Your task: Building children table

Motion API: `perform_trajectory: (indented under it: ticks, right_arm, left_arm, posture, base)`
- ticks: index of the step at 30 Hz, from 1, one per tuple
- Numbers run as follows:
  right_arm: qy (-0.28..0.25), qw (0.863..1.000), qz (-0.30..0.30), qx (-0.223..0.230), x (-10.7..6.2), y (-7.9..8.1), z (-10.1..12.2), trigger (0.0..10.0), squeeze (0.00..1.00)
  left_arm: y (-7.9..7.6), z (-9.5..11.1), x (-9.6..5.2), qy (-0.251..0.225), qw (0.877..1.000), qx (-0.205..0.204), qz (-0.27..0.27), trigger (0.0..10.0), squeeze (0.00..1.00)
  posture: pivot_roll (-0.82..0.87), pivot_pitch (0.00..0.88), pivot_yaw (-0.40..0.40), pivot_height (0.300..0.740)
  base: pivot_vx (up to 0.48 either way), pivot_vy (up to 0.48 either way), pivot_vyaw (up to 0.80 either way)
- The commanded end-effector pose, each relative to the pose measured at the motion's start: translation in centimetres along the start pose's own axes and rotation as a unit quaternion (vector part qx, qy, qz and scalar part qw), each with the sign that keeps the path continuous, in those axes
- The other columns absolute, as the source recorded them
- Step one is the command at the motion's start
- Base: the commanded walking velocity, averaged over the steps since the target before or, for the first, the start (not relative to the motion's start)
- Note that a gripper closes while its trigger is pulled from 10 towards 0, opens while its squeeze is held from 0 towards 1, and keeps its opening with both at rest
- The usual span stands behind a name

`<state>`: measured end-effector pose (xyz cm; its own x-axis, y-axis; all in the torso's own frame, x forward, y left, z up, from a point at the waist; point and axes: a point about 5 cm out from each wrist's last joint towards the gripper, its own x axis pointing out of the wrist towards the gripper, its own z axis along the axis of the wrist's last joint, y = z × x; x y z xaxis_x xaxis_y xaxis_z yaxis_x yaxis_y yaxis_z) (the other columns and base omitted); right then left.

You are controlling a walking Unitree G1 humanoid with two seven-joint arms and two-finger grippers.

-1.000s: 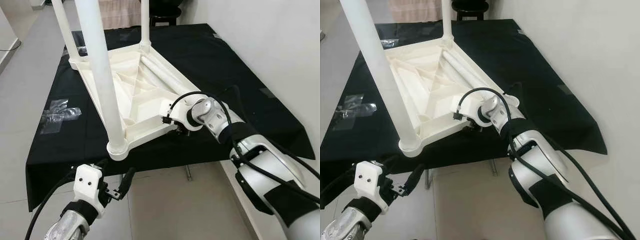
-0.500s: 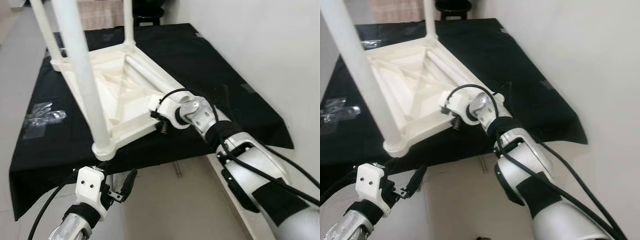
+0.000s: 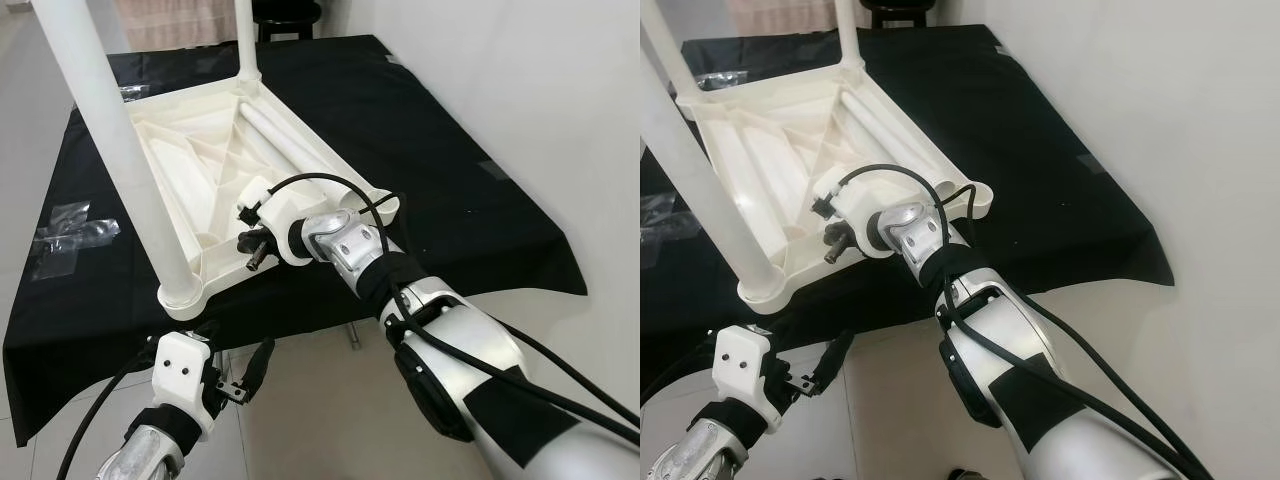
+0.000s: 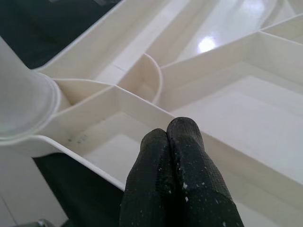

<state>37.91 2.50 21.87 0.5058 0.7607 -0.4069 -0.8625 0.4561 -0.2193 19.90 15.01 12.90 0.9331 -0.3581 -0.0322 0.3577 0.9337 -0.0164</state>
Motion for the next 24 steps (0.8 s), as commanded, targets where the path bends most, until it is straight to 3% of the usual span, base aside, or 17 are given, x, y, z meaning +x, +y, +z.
perform_trajectory:
  ticks: [1,2,4,5,6,7,8,12,14,16,17,18,19,21,22,23,24]
  right_arm:
    - [-0.023,1.000,0.012,0.017,0.9,1.4,1.0,8.2,0.00]
    - [-0.047,0.999,0.014,0.016,1.3,2.1,1.7,10.0,0.00]
    - [-0.047,0.999,0.014,0.016,1.3,2.1,1.7,10.0,0.00]
    - [-0.081,0.997,0.013,0.014,1.3,2.4,2.5,10.0,0.00]
    - [-0.081,0.997,0.013,0.014,1.3,2.4,2.5,10.0,0.00]
    - [-0.116,0.993,0.012,0.027,1.1,2.2,3.3,10.0,0.58]
    - [-0.164,0.985,0.012,0.053,0.1,1.2,4.0,10.0,1.00]
    - [-0.178,0.982,0.008,0.064,-0.5,0.4,3.9,10.0,1.00]
    - [-0.214,0.972,-0.032,0.090,-2.3,-1.8,2.9,10.0,1.00]
    - [-0.214,0.972,-0.032,0.090,-2.3,-1.8,2.9,10.0,1.00]
    - [-0.233,0.965,-0.059,0.104,-3.2,-2.8,2.3,10.0,1.00]
    - [-0.233,0.965,-0.059,0.104,-3.2,-2.8,2.3,10.0,1.00]
    - [-0.245,0.956,-0.097,0.131,-4.6,-4.1,0.6,10.0,1.00]
    - [-0.245,0.956,-0.097,0.131,-4.6,-4.1,0.6,10.0,1.00]
    - [-0.245,0.948,-0.133,0.156,-5.9,-5.0,-1.5,10.0,1.00]
    - [-0.245,0.948,-0.133,0.156,-5.9,-5.0,-1.5,10.0,1.00]
    - [-0.243,0.938,-0.174,0.174,-7.3,-5.6,-3.7,10.0,1.00]
  left_arm:
    - [0.0,-0.2,-0.1,0.010,1.000,0.003,0.000,10.0,0.00]
    - [0.0,-0.2,-0.1,0.010,1.000,0.006,-0.001,10.0,0.00]
    - [0.0,-0.2,-0.1,0.010,1.000,0.006,-0.001,10.0,0.00]
    - [0.1,-0.1,0.0,0.010,1.000,0.009,-0.002,10.0,0.00]
    - [0.1,-0.1,0.0,0.010,1.000,0.009,-0.002,10.0,0.00]
    - [0.1,-0.1,0.0,0.009,1.000,0.013,-0.004,10.0,0.00]
    - [0.2,0.1,0.2,0.007,1.000,0.027,-0.007,10.0,0.00]
    - [0.3,0.2,0.4,0.006,0.999,0.034,-0.009,10.0,0.00]
    - [0.2,0.5,0.9,0.000,0.999,0.050,-0.016,10.0,0.00]
    - [0.2,0.5,0.9,0.000,0.999,0.050,-0.016,10.0,0.00]
    - [0.1,0.7,1.1,-0.003,0.998,0.056,-0.018,10.0,0.00]
    - [0.1,0.7,1.1,-0.003,0.998,0.056,-0.018,10.0,0.00]
    - [0.2,0.9,1.4,-0.008,0.997,0.071,-0.010,10.0,0.00]
    - [0.2,0.9,1.4,-0.008,0.997,0.071,-0.010,10.0,0.00]
    - [0.4,1.1,1.8,-0.011,0.996,0.086,0.000,10.0,0.00]
    - [0.4,1.1,1.8,-0.011,0.996,0.086,0.000,10.0,0.00]
    - [0.7,1.3,2.2,-0.013,0.995,0.100,0.013,10.0,0.00]
  posture:
    - [0.07,0.212,-0.081,0.740]
    - [0.07,0.213,-0.078,0.740]
    - [0.07,0.213,-0.078,0.740]
    - [0.07,0.210,-0.076,0.740]
    - [0.07,0.210,-0.076,0.740]
    - [0.07,0.209,-0.072,0.740]
    - [0.07,0.204,-0.068,0.740]
    - [0.06,0.201,-0.065,0.740]
    - [0.05,0.192,-0.057,0.740]
    - [0.05,0.192,-0.057,0.740]
    - [0.05,0.190,-0.055,0.740]
    - [0.05,0.190,-0.055,0.740]
    - [0.04,0.182,-0.044,0.740]
    - [0.04,0.182,-0.044,0.740]
    - [0.03,0.175,-0.034,0.740]
    - [0.03,0.175,-0.034,0.740]
    - [0.02,0.168,-0.022,0.740]
  base:
    - [0.000,0.000,0.00]
    - [0.000,0.000,0.00]
    - [0.000,0.000,0.00]
    - [0.000,0.000,0.00]
    - [0.000,0.000,0.00]
    - [0.000,0.000,0.00]
    - [0.000,0.000,0.00]
    - [0.000,0.000,0.00]
    - [0.000,0.000,0.00]
    - [0.000,0.000,0.00]
    - [0.000,0.000,0.00]
    - [0.000,0.000,0.00]
    - [0.000,0.000,0.00]
    - [0.000,0.000,0.00]
    - [0.000,0.000,0.00]
    - [0.000,0.000,0.00]
    - [0.000,0.000,0.00]
